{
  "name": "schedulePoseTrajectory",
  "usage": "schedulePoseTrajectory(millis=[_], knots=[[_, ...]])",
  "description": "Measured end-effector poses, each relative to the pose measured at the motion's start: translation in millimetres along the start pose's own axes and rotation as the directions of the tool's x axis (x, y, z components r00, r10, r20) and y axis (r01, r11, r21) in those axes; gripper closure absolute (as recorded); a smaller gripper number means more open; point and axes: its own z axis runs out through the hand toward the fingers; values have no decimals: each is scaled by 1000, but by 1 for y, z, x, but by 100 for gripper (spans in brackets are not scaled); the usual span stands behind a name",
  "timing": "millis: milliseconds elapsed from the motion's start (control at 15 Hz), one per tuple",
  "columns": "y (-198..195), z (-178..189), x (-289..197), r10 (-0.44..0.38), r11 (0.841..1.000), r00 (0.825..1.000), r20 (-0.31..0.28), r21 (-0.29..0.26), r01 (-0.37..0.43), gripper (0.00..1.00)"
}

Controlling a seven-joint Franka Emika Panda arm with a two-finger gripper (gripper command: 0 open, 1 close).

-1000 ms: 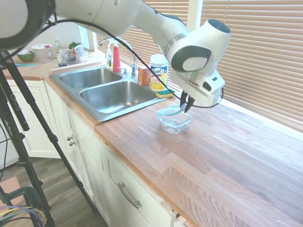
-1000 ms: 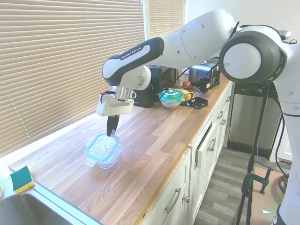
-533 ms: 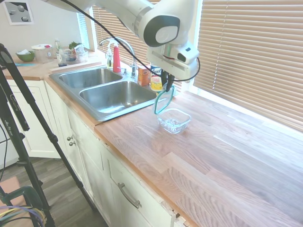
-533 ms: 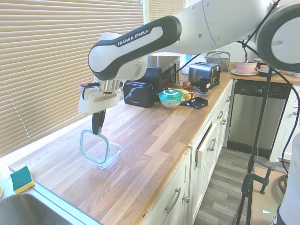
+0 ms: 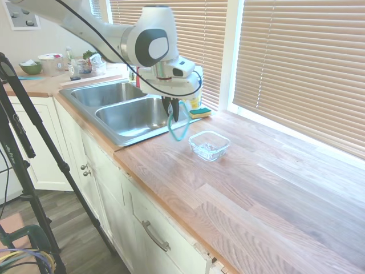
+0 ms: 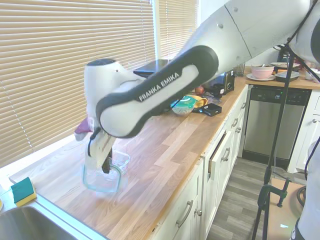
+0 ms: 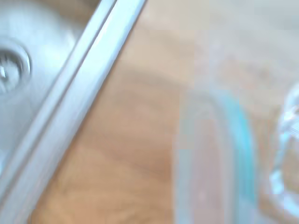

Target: Uncover the lid of the food container

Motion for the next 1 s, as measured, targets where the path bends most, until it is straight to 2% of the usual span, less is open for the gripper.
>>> schedulePoseTrajectory(millis=[200,400,600,733,867,933,1000], knots=[[0,26,-24,-40,998,999,-4,-53,40,100],[-16,32,-52,-99,993,994,-46,-70,95,100],[-34,22,-92,-164,984,976,-144,-93,152,100],[-36,20,-106,-175,981,962,-208,-119,153,100],[-34,24,-108,-170,981,958,-230,-135,142,100],[-32,27,-109,-168,980,958,-230,-142,138,0],[-30,29,-110,-163,981,960,-229,-144,132,0]])
